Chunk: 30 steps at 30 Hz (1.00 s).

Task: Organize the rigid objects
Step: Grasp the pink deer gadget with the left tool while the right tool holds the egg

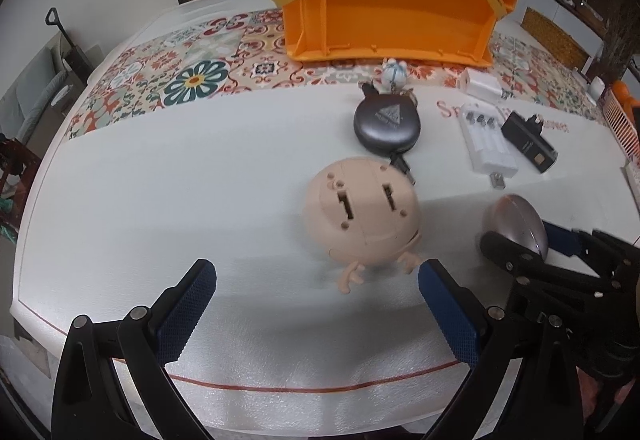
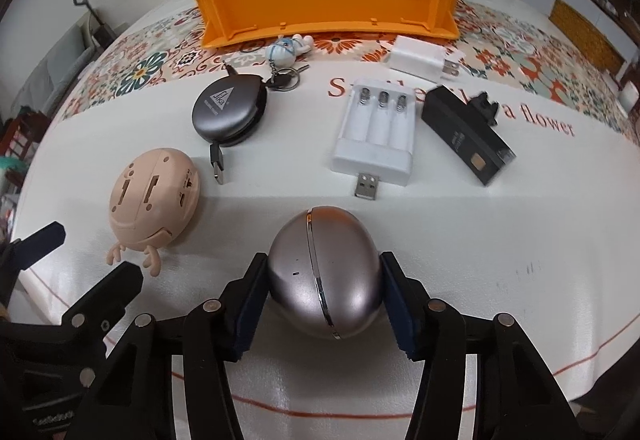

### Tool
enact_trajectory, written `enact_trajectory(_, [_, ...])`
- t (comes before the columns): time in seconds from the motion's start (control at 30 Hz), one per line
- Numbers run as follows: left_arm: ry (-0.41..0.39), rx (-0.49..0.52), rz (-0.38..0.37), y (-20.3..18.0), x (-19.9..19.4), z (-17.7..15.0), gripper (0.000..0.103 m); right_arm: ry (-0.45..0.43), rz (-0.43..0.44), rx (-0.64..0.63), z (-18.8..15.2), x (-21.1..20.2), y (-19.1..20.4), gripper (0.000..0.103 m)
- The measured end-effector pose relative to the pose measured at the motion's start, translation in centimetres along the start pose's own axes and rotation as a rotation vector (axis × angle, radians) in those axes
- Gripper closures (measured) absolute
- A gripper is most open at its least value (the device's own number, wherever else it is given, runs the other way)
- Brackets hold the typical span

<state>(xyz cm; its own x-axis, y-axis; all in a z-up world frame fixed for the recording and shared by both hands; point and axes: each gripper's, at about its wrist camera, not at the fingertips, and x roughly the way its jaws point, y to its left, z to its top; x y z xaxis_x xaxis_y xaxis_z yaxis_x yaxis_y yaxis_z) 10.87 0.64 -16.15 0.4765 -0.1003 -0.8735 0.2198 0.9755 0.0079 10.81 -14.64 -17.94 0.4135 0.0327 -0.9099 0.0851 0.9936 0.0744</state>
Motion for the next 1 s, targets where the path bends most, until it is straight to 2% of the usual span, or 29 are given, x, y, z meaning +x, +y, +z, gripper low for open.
enact_trajectory(0.4, [0.002, 0.03, -0.051, -1.9, 2.4, 2.0, 0.001, -0.022, -0.019, 0.073, 0.3, -2.0, -2.3, 0.048])
enact_trajectory(0.6, [0.028, 0.029, -0.062, -2.4, 4.3, 2.6, 0.005, -0.022, -0.031, 0.09, 0.5, -1.7, -2.9, 0.048])
enact_trajectory(0.7, [0.035, 0.03, -0.071, -2.5, 4.8, 2.7, 0.012, -0.018, -0.033, 0.098, 0.6, -1.5, -3.0, 0.048])
enact_trajectory(0.77, [0.046, 0.03, -0.07, -2.5, 5.2, 2.7, 0.022, -0.017, -0.035, 0.101, 0.6, -1.4, -3.1, 0.048])
enact_trajectory(0.9, [0.034, 0.039, -0.061, -2.4, 5.3, 2.7, 0.029, -0.015, -0.039, 0.105, 0.5, -1.4, -3.0, 0.048])
enact_trajectory(1.0, [0.032, 0.041, -0.07, -2.2, 5.3, 2.6, 0.029, -0.009, -0.039, 0.11, 0.5, -1.2, -2.8, 0.048])
